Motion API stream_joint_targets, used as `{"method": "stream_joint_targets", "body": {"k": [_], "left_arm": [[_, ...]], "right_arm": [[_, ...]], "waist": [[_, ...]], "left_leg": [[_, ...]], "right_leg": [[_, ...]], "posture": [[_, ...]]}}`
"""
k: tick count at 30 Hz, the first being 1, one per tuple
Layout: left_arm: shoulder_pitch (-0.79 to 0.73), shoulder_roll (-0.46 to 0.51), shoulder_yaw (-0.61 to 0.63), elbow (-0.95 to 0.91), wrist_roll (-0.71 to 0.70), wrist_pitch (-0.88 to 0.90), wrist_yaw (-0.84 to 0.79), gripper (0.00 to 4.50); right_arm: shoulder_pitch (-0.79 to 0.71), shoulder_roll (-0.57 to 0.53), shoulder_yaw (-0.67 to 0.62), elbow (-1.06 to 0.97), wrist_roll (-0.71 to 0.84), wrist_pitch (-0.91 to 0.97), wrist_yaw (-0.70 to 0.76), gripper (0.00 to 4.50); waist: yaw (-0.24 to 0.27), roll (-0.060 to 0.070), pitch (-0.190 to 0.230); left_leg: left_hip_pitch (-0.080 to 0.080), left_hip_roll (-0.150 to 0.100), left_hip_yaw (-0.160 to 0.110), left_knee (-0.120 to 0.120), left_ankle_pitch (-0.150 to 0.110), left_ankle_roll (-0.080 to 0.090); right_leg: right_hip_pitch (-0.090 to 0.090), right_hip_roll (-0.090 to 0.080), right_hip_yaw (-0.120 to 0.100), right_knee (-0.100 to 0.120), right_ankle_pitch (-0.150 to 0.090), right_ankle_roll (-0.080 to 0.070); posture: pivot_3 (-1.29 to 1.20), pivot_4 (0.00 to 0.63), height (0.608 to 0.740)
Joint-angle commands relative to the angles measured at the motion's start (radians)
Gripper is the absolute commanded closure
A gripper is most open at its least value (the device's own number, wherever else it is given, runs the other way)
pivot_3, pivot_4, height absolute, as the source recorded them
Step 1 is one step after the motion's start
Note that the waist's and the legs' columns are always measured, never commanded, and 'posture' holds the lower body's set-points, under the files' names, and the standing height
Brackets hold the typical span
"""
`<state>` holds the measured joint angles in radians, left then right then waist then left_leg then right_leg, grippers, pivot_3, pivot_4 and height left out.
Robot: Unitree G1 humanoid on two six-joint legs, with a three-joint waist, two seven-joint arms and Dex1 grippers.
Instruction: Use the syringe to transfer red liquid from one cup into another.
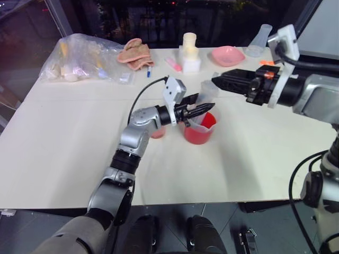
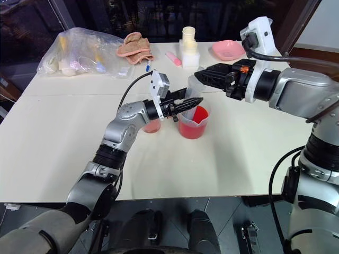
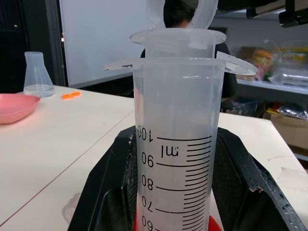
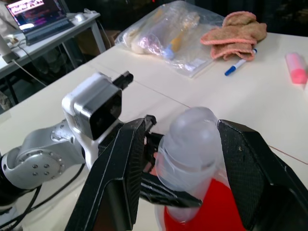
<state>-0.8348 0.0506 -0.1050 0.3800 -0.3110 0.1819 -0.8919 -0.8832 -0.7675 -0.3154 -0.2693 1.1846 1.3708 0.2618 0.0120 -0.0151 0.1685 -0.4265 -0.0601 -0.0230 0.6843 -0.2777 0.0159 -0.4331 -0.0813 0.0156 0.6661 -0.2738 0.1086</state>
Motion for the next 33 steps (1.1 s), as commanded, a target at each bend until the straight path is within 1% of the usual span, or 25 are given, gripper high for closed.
{"method": "stream_joint_targets", "body": {"k": [1,9,16,22,28,29,30,33], "left_arm": [[-0.017,-0.001,0.0,-0.03,-0.001,-0.02,-0.002,2.96],[-0.018,-0.002,0.003,-0.036,-0.004,-0.019,0.002,2.96],[-0.003,0.002,0.0,-0.059,-0.008,-0.008,0.002,2.96],[0.005,-0.003,-0.005,-0.075,-0.01,0.005,0.005,2.96],[0.001,-0.002,-0.004,-0.071,-0.011,0.006,0.005,2.96],[0.0,-0.001,-0.004,-0.07,-0.011,0.007,0.005,2.96],[0.0,0.0,-0.004,-0.07,-0.012,0.008,0.004,2.96],[-0.001,0.0,-0.005,-0.071,-0.011,0.009,0.003,2.96]], "right_arm": [[0.001,0.0,-0.04,-0.018,0.053,0.003,-0.011,2.07],[0.018,0.071,-0.007,-0.027,0.077,-0.025,-0.049,2.07],[0.014,0.085,0.024,-0.007,0.033,-0.077,-0.027,2.07],[0.004,0.1,0.074,0.033,-0.043,-0.14,0.019,2.07],[0.0,0.112,0.093,0.066,-0.096,-0.177,0.052,2.07],[0.0,0.115,0.094,0.068,-0.102,-0.181,0.055,2.65],[0.0,0.118,0.095,0.069,-0.106,-0.183,0.058,2.98],[0.0,0.129,0.094,0.068,-0.113,-0.185,0.065,4.44]], "waist": [[-0.001,0.0,0.0],[-0.001,0.0,0.0],[-0.002,0.0,0.0],[-0.002,0.0,0.0],[-0.003,0.0,0.0],[-0.003,0.0,0.0],[-0.003,0.0,0.0],[-0.004,0.0,0.0]], "left_leg": [[0.0,0.0,0.0,0.0,0.0,0.0],[0.0,0.0,0.0,0.0,0.0,0.0],[0.0,0.0,0.0,0.0,0.0,0.0],[0.0,0.0,0.0,0.0,0.0,0.0],[0.0,0.0,0.0,0.0,0.0,0.0],[0.0,0.0,0.0,0.0,0.0,0.0],[0.0,0.0,0.0,0.0,0.0,0.0],[0.0,0.0,0.0,0.0,0.0,0.0]], "right_leg": [[0.0,0.0,0.0,0.0,0.0,0.0],[0.0,0.0,0.0,0.0,0.0,0.0],[0.0,0.0,0.0,0.0,0.0,0.0],[0.0,0.0,0.0,0.0,0.0,0.0],[0.0,0.001,0.0,0.0,0.0,0.0],[0.0,0.001,0.0,0.0,0.0,0.0],[0.0,0.001,0.0,0.0,0.0,0.0],[0.0,0.001,0.0,0.0,0.0,0.0]], "posture": [[0.0,0.15,0.74],[0.0,0.15,0.74],[0.0,0.15,0.74],[0.0,0.15,0.74],[0.0,0.15,0.74],[0.0,0.15,0.74],[0.0,0.15,0.74],[0.0,0.15,0.74]]}}
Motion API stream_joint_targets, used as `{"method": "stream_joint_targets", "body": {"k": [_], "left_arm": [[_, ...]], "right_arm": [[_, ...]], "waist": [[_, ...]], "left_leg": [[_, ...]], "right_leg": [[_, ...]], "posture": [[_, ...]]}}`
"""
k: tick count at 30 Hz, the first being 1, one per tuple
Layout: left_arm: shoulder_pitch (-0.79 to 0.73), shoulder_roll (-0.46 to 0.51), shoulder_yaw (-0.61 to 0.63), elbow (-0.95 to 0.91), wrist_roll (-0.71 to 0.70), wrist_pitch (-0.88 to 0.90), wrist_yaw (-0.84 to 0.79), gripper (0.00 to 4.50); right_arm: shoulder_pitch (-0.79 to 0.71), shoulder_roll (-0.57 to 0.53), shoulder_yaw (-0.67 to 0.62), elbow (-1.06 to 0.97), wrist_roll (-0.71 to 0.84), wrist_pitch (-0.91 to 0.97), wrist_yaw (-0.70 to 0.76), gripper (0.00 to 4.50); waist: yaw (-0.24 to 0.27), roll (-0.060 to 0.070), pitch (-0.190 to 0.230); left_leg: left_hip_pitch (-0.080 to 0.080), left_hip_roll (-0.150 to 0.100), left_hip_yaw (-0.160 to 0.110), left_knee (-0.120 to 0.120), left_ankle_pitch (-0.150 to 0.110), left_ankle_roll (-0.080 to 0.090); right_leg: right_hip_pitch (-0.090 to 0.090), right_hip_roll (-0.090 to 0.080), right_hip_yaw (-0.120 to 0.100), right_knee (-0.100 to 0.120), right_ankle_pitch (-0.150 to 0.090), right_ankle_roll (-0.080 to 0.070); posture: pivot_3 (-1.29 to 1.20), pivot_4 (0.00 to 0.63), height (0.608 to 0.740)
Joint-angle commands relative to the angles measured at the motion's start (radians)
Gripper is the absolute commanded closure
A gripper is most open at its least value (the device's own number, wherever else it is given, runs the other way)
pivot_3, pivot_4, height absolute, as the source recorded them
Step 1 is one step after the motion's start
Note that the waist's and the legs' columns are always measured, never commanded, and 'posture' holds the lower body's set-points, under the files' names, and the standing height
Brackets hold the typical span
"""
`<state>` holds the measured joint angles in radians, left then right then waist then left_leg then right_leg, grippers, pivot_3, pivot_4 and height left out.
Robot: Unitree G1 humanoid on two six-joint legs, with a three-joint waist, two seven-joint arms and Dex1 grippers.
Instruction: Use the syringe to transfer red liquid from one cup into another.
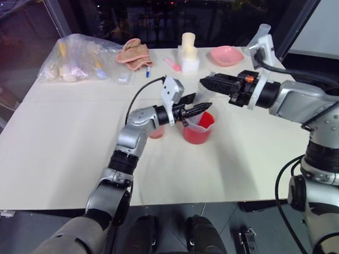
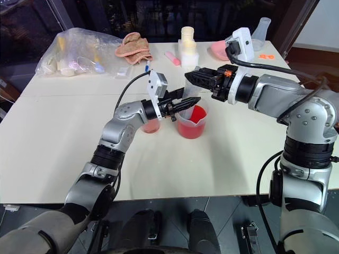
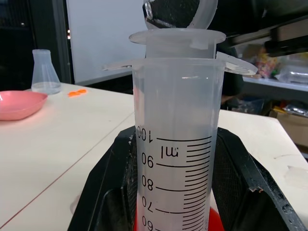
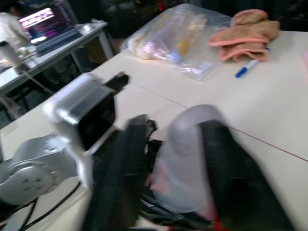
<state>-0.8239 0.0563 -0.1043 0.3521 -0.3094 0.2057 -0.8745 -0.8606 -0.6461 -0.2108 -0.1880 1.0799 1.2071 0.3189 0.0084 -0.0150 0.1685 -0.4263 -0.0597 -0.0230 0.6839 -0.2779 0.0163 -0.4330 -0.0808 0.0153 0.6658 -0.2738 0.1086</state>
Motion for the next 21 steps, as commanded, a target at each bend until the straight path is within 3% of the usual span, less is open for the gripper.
{"method": "stream_joint_targets", "body": {"k": [1,21], "left_arm": [[-0.012,-0.006,-0.006,-0.042,-0.012,-0.015,-0.015,2.96],[0.012,-0.004,-0.025,-0.044,-0.001,-0.019,-0.022,2.96]], "right_arm": [[-0.023,0.009,-0.011,-0.014,-0.01,-0.021,0.009,4.44],[-0.124,-0.027,-0.06,-0.048,0.036,-0.002,0.011,4.44]], "waist": [[0.001,0.0,0.0],[0.002,0.0,0.0]], "left_leg": [[0.0,0.0,0.0,0.0,0.0,0.0],[0.0,0.0,0.0,0.0,0.0,0.0]], "right_leg": [[0.0,0.0,0.0,0.0,0.0,0.0],[0.0,0.0,0.0,-0.001,0.0,0.0]], "posture": [[0.0,0.15,0.74],[0.0,0.15,0.74]]}}
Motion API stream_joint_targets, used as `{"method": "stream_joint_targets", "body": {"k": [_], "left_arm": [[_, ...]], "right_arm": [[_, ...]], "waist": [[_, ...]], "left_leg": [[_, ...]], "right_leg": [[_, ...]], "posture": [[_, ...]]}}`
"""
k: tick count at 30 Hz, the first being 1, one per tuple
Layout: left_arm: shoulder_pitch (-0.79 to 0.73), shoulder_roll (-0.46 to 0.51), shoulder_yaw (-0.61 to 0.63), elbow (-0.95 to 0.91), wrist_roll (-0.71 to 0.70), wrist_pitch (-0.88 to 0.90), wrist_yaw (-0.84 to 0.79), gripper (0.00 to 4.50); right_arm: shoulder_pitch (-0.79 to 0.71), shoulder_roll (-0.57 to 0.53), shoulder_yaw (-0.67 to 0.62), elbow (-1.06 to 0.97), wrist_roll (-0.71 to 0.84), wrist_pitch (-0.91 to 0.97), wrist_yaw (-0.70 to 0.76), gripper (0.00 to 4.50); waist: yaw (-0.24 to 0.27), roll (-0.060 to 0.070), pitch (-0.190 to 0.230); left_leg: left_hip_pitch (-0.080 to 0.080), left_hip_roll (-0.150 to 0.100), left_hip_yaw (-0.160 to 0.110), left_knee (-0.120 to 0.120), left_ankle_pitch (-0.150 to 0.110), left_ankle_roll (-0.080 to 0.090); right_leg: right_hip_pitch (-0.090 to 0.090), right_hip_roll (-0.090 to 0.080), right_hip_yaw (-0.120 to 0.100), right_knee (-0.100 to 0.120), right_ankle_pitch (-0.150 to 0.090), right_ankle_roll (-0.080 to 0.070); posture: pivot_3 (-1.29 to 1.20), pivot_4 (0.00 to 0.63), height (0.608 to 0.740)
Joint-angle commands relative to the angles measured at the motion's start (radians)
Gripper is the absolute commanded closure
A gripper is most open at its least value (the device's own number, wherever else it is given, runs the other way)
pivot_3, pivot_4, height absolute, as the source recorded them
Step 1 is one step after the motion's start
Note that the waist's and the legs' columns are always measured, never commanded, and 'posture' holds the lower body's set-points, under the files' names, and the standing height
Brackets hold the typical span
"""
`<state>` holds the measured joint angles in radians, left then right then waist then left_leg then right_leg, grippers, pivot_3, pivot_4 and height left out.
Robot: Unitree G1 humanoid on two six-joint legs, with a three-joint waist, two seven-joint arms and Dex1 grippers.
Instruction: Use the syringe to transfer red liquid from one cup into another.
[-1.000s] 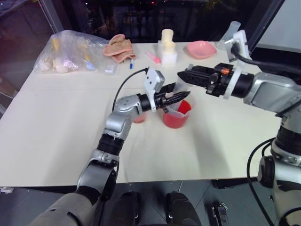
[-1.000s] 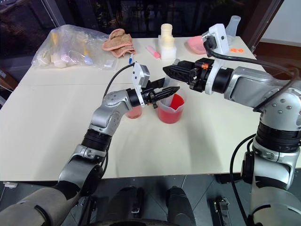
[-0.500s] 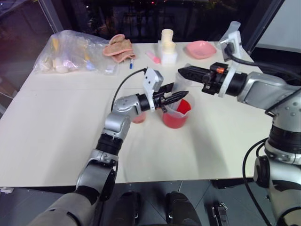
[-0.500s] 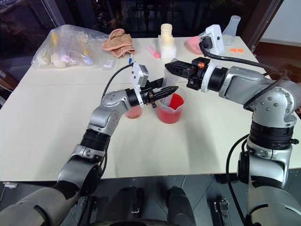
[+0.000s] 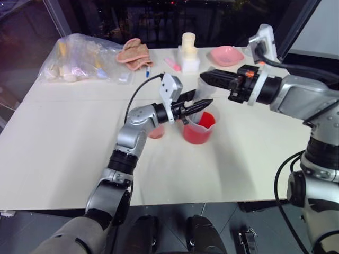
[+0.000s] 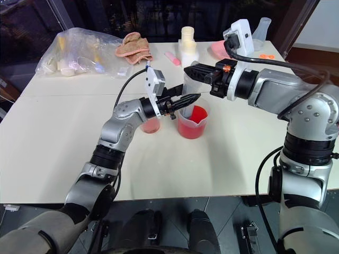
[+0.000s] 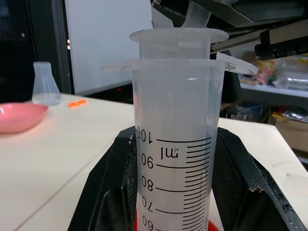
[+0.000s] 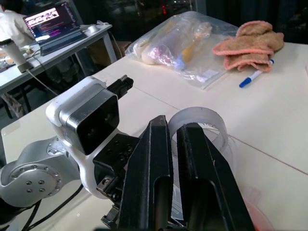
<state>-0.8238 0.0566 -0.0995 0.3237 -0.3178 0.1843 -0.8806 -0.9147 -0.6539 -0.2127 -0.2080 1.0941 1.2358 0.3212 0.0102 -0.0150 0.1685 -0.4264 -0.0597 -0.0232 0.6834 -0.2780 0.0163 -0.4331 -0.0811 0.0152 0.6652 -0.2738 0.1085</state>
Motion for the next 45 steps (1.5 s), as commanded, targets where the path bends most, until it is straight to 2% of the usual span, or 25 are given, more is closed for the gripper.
{"method": "stream_joint_targets", "body": {"k": [1,17,40,43,45], "left_arm": [[0.014,-0.004,-0.032,-0.015,0.008,0.002,-0.016,2.96],[0.066,0.001,-0.06,-0.013,0.026,-0.004,-0.028,2.96],[0.014,-0.011,-0.025,-0.003,0.011,-0.016,0.002,2.96],[0.008,-0.012,-0.02,0.0,0.009,-0.018,0.007,2.96],[0.005,-0.012,-0.018,0.001,0.007,-0.017,0.009,2.96]], "right_arm": [[-0.076,-0.024,-0.059,-0.026,0.02,-0.031,0.011,4.44],[-0.103,-0.046,-0.071,0.003,0.013,-0.028,0.019,4.44],[-0.104,-0.043,-0.082,0.012,0.041,-0.009,0.01,4.44],[-0.098,-0.037,-0.087,0.014,0.049,-0.003,-0.002,3.5],[-0.094,-0.038,-0.086,0.014,0.048,0.001,-0.011,2.48]], "waist": [[0.0,0.0,0.0],[0.0,0.0,0.0],[0.001,0.0,0.0],[0.001,0.0,0.0],[0.0,0.0,0.0]], "left_leg": [[0.0,0.0,0.0,0.0,0.0,0.0],[0.0,0.0,0.0,0.0,0.0,0.0],[0.0,0.0,0.0,0.0,0.0,0.0],[0.0,0.0,0.0,0.0,0.0,0.0],[0.0,0.0,0.0,0.0,0.0,0.0]], "right_leg": [[0.0,0.0,0.0,0.0,0.0,0.0],[0.0,0.0,0.0,0.0,0.0,0.0],[0.0,0.0,0.0,0.0,0.0,0.0],[0.0,0.0,0.0,-0.001,0.0,0.0],[0.0,0.0,0.0,0.0,0.0,0.0]], "posture": [[0.0,0.15,0.74],[0.0,0.15,0.74],[0.0,0.15,0.74],[0.0,0.15,0.74],[0.0,0.15,0.74]]}}
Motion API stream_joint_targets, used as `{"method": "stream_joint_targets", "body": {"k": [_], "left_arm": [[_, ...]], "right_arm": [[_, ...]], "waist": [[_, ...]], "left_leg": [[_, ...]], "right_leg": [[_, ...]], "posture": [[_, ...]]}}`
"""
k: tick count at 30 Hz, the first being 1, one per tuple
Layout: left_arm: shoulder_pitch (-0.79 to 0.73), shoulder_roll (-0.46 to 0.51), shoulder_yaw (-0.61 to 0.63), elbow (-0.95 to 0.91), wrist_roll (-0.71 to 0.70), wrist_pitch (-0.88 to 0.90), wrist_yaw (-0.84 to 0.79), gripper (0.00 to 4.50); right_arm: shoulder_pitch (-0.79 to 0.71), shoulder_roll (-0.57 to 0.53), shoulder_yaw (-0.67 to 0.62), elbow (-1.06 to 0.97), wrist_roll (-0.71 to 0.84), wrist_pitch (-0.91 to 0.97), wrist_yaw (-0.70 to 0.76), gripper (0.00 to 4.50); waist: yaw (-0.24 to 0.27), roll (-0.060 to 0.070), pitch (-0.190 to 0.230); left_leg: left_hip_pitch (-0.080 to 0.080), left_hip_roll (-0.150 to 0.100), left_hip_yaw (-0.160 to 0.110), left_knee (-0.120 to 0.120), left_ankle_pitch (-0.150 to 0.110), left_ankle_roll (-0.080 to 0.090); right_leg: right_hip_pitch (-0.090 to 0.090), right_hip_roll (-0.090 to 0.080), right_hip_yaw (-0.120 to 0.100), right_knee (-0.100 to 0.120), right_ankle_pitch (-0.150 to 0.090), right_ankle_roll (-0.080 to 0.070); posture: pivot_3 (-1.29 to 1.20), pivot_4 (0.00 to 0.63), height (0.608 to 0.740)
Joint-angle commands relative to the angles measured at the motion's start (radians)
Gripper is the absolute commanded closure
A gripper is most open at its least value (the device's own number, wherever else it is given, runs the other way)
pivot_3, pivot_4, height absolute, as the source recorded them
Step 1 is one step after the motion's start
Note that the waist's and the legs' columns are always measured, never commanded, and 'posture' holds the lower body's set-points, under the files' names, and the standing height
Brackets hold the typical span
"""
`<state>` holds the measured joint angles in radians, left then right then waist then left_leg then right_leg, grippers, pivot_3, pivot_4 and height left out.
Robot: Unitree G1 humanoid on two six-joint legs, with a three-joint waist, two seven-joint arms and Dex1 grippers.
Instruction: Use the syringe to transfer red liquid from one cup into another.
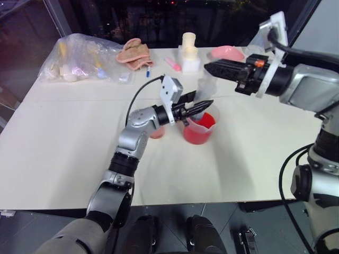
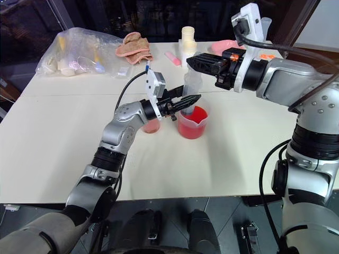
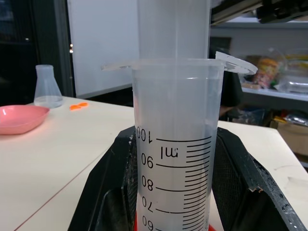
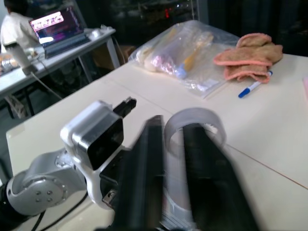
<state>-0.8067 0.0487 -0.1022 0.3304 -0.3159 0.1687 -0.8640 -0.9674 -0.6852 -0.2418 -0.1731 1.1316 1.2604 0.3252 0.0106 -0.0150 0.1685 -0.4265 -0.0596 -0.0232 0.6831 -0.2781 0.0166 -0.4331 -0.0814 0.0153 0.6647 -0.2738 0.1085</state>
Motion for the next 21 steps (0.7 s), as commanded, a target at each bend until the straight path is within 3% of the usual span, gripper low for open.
{"method": "stream_joint_targets", "body": {"k": [1,2,21], "left_arm": [[-0.013,-0.004,-0.015,-0.005,0.005,-0.001,-0.007,2.96],[-0.016,-0.005,-0.012,-0.004,0.003,-0.002,-0.004,2.96],[-0.089,-0.005,0.038,0.058,-0.015,-0.026,0.021,2.96]], "right_arm": [[-0.039,-0.009,-0.055,-0.021,0.01,-0.022,-0.02,2.03],[-0.033,-0.012,-0.054,-0.023,0.011,-0.021,-0.024,1.55],[0.089,-0.166,-0.178,-0.09,0.125,0.045,-0.041,1.55]], "waist": [[0.0,0.0,0.0],[0.0,0.0,0.0],[0.002,0.0,0.0]], "left_leg": [[0.0,0.0,0.0,0.0,0.0,0.0],[0.0,0.0,0.0,0.0,0.0,0.0],[0.0,0.0,0.0,-0.001,-0.001,0.002]], "right_leg": [[0.0,0.0,0.0,0.0,0.0,0.0],[0.0,0.0,0.0,0.0,0.0,0.0],[0.0,0.0,0.0,-0.002,0.0,0.0]], "posture": [[0.0,0.15,0.74],[0.0,0.15,0.74],[0.0,0.15,0.74]]}}
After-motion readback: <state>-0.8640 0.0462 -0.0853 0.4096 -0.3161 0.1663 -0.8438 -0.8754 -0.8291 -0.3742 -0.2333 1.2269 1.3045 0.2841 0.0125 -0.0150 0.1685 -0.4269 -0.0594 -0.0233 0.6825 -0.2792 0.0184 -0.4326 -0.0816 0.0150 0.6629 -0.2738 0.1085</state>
